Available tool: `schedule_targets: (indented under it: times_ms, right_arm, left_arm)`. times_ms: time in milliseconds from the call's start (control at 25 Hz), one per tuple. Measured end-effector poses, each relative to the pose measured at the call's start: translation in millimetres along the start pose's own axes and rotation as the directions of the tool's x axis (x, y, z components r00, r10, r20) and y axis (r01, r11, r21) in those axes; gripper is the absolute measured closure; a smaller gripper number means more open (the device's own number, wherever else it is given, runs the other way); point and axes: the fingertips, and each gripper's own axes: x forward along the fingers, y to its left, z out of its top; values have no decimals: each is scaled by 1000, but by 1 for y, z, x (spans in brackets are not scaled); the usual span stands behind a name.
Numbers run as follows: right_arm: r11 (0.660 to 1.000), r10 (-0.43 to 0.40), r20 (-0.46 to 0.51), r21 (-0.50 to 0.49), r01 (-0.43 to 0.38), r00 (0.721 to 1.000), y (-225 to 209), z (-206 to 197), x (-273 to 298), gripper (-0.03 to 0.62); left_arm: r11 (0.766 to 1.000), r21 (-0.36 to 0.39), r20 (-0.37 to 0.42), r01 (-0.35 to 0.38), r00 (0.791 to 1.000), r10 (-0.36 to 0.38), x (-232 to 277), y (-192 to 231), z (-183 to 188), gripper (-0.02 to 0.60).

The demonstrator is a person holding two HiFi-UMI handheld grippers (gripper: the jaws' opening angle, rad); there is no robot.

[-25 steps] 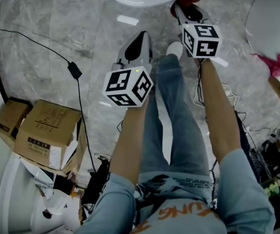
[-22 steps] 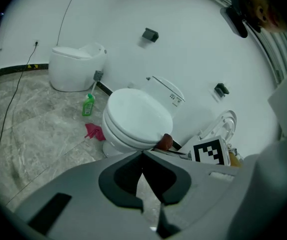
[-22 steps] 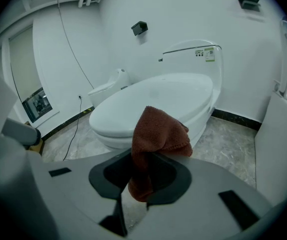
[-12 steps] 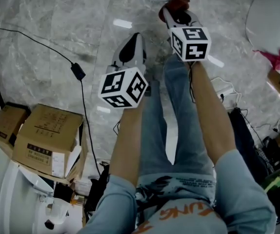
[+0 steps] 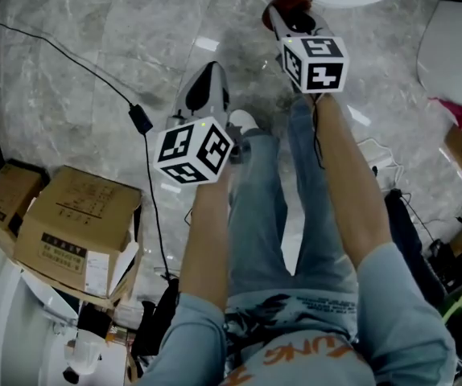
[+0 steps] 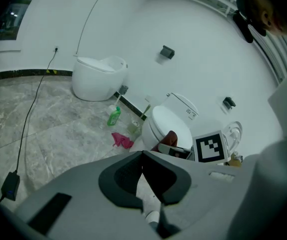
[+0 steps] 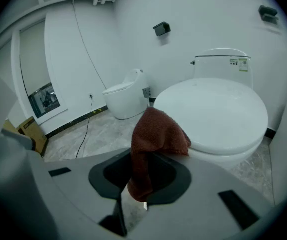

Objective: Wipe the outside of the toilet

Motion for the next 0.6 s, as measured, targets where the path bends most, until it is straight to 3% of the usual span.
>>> schedule_targets:
  times_ms: [200,600]
  right_arm:
    - [994,58,-1,-92,-57,998,23,5,-8,522]
    - [998,3,39,64,-6,999,-36,-36,-93,522]
  left_arm:
    - [1000,17,-12,3,1000,-2,-15,8,-2,588]
    - [993,88,-88,72,994,-65,12,-60,-34,588]
